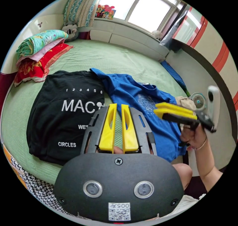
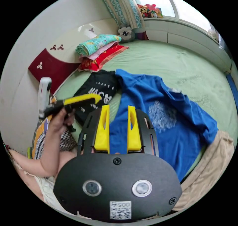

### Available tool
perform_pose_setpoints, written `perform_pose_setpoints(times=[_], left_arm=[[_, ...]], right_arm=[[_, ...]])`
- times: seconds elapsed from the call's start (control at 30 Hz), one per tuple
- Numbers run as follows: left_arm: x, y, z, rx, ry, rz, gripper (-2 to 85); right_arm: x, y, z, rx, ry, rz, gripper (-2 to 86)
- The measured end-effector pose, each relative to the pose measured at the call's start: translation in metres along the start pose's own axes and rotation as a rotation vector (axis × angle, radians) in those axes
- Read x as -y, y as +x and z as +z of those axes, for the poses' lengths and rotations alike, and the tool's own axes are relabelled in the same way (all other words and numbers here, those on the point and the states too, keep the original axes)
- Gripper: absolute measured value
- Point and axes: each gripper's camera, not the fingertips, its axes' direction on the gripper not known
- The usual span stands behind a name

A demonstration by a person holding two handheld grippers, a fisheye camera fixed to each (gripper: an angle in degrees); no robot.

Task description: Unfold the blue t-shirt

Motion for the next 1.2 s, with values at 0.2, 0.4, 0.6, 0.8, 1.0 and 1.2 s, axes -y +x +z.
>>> perform_pose_setpoints(times=[0.2, 0.4, 0.6, 0.8, 1.0, 1.2], left_arm=[[-0.058, 0.040, -0.023, 0.028, 0.017, 0.138, 5.2], [-0.119, 0.077, -0.050, -0.070, 0.140, 0.199, 3.8], [-0.157, 0.119, -0.109, 0.011, 0.150, 0.315, 2.4], [-0.224, 0.115, -0.140, 0.081, 0.069, 0.321, 4.2], [-0.300, 0.087, -0.140, 0.085, -0.025, 0.201, 4.8], [-0.345, 0.077, -0.124, 0.154, -0.070, 0.175, 7.6]], right_arm=[[-0.150, 0.015, -0.105, -0.198, 0.089, 0.138, 11.4], [-0.290, 0.024, -0.191, -0.341, 0.125, 0.296, 12.1], [-0.401, 0.011, -0.212, -0.364, 0.108, 0.389, 11.6], [-0.440, 0.008, -0.186, -0.388, 0.069, 0.394, 11.6], [-0.444, 0.037, -0.147, -0.395, -0.062, 0.430, 10.6], [-0.451, 0.031, -0.145, -0.381, -0.102, 0.452, -0.2]])
